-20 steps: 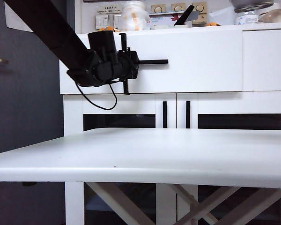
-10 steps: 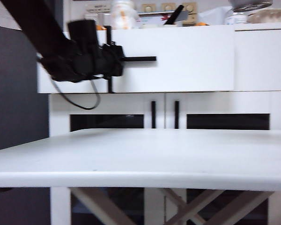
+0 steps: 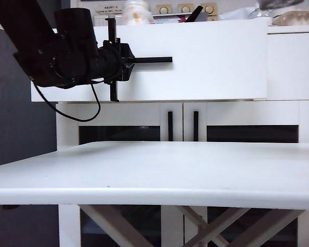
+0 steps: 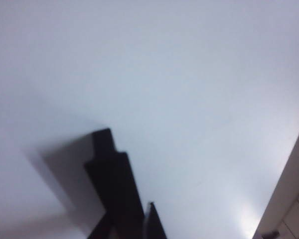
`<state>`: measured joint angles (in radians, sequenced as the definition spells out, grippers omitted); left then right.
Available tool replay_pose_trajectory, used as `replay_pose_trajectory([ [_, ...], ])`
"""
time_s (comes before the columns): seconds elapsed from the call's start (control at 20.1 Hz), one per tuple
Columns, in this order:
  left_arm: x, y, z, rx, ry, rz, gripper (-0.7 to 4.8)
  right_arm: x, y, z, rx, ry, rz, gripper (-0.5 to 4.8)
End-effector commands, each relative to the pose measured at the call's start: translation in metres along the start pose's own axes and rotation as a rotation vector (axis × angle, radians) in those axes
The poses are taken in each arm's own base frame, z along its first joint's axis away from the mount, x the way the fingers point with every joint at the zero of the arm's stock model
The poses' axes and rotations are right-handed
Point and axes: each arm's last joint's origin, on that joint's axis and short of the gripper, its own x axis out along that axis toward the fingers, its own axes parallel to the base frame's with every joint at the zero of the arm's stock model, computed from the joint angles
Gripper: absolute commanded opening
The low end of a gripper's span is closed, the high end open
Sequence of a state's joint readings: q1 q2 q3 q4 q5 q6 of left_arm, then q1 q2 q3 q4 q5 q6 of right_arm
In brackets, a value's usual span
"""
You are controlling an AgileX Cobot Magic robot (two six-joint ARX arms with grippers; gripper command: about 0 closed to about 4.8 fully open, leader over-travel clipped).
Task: Pick up a can of beer from the white table, open the left drawer, place the beer inside the drawer, and finally close the drawer.
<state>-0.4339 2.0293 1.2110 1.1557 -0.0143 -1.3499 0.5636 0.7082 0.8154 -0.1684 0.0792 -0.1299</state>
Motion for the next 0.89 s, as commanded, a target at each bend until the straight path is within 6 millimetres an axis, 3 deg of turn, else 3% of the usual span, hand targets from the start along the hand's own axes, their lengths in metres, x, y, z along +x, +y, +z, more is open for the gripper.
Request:
replay_pose_trajectory([
  [0.05,-0.009,-0.016,0.006,0.042,-0.026,-0.052,-0.06,-0.005,-0.002,0.012,0.005,-0.087,-0.011,-0.01],
  [0.89,-0.061,-0.035,0.011,0.081,-0.014,-0.011,-0.06,-0.005,-0.001,0.012,0.005,-0.088,-0.002,0.00],
])
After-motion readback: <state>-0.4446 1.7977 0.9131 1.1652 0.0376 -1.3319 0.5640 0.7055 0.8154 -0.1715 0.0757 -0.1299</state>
